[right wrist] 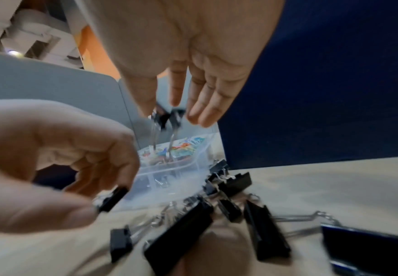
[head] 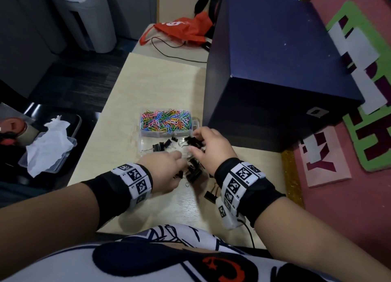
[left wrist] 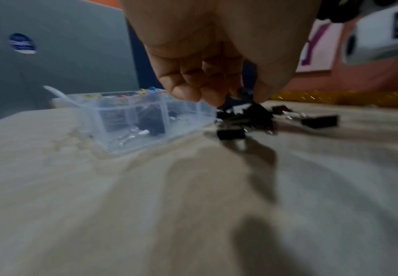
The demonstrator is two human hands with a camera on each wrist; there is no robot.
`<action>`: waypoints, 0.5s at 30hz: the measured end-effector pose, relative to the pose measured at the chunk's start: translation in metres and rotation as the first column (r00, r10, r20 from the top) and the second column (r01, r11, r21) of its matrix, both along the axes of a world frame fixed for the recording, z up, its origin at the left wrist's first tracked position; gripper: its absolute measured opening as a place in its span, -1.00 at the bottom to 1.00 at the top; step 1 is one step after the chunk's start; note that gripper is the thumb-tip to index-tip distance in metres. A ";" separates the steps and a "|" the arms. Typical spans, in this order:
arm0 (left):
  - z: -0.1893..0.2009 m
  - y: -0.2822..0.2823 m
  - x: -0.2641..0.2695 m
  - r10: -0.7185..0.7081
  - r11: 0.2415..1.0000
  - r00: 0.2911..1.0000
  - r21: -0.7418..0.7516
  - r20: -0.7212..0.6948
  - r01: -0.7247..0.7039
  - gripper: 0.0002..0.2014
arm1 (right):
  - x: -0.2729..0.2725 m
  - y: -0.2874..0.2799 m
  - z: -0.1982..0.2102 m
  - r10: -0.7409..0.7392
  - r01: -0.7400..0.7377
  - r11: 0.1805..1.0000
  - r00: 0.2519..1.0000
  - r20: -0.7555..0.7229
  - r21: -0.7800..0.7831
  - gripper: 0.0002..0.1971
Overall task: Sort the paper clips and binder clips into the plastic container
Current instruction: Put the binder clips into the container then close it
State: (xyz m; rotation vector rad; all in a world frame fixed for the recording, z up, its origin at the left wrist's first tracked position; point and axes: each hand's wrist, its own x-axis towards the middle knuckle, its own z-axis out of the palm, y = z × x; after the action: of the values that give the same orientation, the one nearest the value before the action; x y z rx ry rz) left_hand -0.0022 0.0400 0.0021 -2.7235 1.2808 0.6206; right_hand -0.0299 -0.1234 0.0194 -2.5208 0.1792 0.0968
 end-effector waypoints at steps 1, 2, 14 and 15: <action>0.003 0.002 0.004 0.049 0.998 0.999 -0.038 0.009 -0.048 -0.62 | 0.002 0.002 0.000 -0.005 0.005 1.000 1.000 0.003 0.002 -0.63; 0.006 0.004 0.009 0.104 0.992 0.994 -0.074 0.019 -0.102 -0.64 | 0.003 0.001 -0.002 -0.021 0.021 1.000 1.000 -0.008 -0.011 -0.63; 0.006 0.006 0.012 0.139 0.990 0.990 -0.014 -0.028 -0.140 -0.71 | 0.006 -0.017 -0.031 0.180 -0.351 0.905 0.827 -0.532 -0.241 -0.24; 0.004 0.004 0.007 0.096 0.995 0.995 0.012 -0.032 -0.096 -0.69 | 0.003 -0.017 -0.032 0.180 -0.370 0.889 0.823 -0.539 -0.268 -0.28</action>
State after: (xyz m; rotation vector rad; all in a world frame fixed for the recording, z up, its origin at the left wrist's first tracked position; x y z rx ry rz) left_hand 0.0053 0.0438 0.0056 -2.7916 1.1553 0.6807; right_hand -0.0265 -0.1405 -0.0128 -2.8216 0.0259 0.9310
